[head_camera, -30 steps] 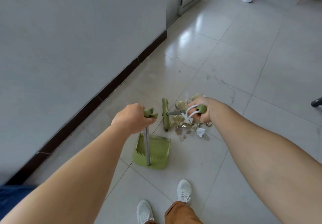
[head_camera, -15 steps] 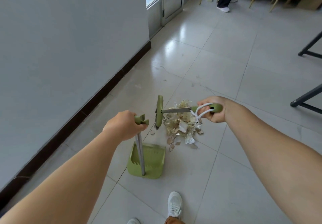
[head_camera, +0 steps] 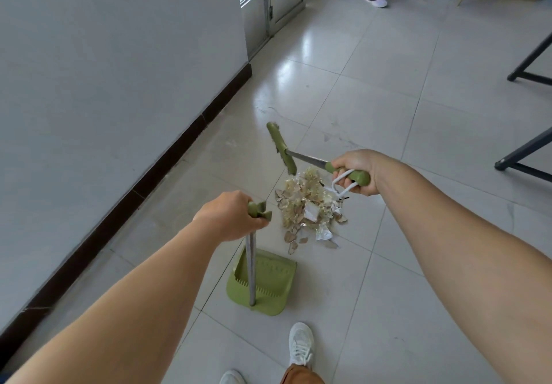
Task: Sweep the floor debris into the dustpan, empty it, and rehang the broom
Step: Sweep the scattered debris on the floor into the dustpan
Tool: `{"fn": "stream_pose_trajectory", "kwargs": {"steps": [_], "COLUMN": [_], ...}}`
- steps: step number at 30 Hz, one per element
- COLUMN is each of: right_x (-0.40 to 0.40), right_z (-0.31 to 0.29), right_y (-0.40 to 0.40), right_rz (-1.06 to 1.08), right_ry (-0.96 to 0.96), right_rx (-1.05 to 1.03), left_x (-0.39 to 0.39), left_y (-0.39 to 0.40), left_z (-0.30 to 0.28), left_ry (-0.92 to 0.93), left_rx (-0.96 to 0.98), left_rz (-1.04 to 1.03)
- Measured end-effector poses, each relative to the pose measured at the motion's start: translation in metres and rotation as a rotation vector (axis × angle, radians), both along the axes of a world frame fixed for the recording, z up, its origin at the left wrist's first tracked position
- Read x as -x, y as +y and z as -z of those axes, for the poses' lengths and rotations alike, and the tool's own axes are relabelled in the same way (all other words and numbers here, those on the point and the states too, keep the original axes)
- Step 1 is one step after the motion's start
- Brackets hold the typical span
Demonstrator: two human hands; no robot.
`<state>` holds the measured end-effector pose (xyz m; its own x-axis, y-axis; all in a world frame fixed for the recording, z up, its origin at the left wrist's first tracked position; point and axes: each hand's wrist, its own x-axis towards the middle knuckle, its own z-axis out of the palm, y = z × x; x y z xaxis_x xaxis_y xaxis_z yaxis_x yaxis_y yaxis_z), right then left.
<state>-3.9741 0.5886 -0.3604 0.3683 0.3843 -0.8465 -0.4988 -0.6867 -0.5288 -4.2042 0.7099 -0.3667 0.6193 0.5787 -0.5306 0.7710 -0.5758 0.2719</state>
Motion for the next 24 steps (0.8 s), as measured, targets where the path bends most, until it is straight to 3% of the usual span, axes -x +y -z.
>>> {"fn": "stream_pose_trajectory", "kwargs": {"steps": [5, 16, 24], "right_x": [-0.006, -0.043, -0.077], "right_z": [0.010, 0.046, 0.085], "right_y": [-0.005, -0.016, -0.004], "right_rz": [-0.037, -0.023, -0.299], "right_ry": [-0.172, -0.293, -0.423], "right_rx": [0.096, 0.219, 0.350], "left_x": [-0.012, -0.055, -0.079], "left_y": [-0.006, -0.007, 0.004], "left_z": [0.014, 0.045, 0.063], "left_ry": [0.004, -0.023, -0.022], "left_rx": [0.010, -0.016, 0.014], "left_rz": [0.036, 0.083, 0.091]}}
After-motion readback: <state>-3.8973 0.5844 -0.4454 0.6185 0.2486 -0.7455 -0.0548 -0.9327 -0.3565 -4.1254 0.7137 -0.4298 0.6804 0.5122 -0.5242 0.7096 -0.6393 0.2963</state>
